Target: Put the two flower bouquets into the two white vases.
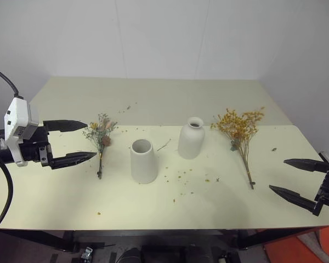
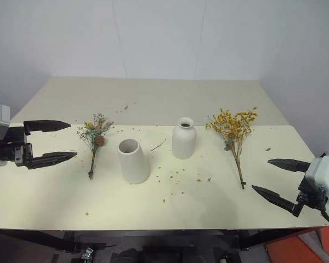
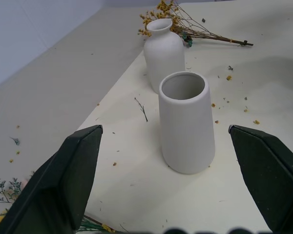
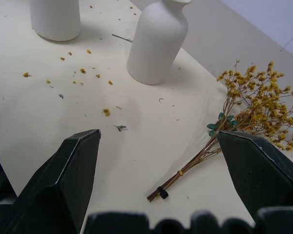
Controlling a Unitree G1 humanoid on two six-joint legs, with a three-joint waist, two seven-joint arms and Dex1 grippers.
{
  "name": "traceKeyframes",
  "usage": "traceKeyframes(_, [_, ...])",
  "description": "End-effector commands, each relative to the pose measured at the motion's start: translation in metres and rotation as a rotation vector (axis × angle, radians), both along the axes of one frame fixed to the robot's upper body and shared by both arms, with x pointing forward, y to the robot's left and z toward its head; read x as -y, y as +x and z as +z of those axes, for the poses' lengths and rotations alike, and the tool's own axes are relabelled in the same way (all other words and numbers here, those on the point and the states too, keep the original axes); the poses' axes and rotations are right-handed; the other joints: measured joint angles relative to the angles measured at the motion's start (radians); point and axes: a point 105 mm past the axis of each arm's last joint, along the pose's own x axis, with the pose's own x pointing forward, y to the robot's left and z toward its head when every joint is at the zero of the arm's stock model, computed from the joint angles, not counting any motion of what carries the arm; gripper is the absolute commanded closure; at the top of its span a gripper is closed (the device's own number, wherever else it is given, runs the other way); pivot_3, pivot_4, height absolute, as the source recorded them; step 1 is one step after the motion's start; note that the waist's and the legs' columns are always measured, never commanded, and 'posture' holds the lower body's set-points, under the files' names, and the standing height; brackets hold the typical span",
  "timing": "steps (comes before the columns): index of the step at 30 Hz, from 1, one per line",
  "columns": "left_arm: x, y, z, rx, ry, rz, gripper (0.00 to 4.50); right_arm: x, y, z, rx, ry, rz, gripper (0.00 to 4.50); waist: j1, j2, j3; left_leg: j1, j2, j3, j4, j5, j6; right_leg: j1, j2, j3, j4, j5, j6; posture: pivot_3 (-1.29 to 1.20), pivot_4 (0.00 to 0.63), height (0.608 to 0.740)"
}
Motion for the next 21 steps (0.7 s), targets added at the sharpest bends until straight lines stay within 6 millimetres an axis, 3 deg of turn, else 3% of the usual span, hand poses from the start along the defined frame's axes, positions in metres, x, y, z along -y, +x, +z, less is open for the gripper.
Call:
traceKeyframes(1, [0.0007,0.0,0.0083,0.041,0.007,-0.009,0.0,-0.0002,-0.0028,0.013,0.069,-0.029,-0.001,0.04,0.0,0.0,0.0,0.0,0.0,0.0,0.0,0.0,0.0,0.0,0.0,0.0,0.0,0.0,0.0,0.0,0.15,0.74])
traceKeyframes(21, [0.0024,0.0042,0.0079,0.041,0.005,-0.024,0.0,-0.0002,-0.0062,0.0124,0.073,-0.032,-0.011,0.04,0.0,0.0,0.0,0.0,0.0,0.0,0.0,0.0,0.0,0.0,0.0,0.0,0.0,0.0,0.0,0.0,0.15,0.74])
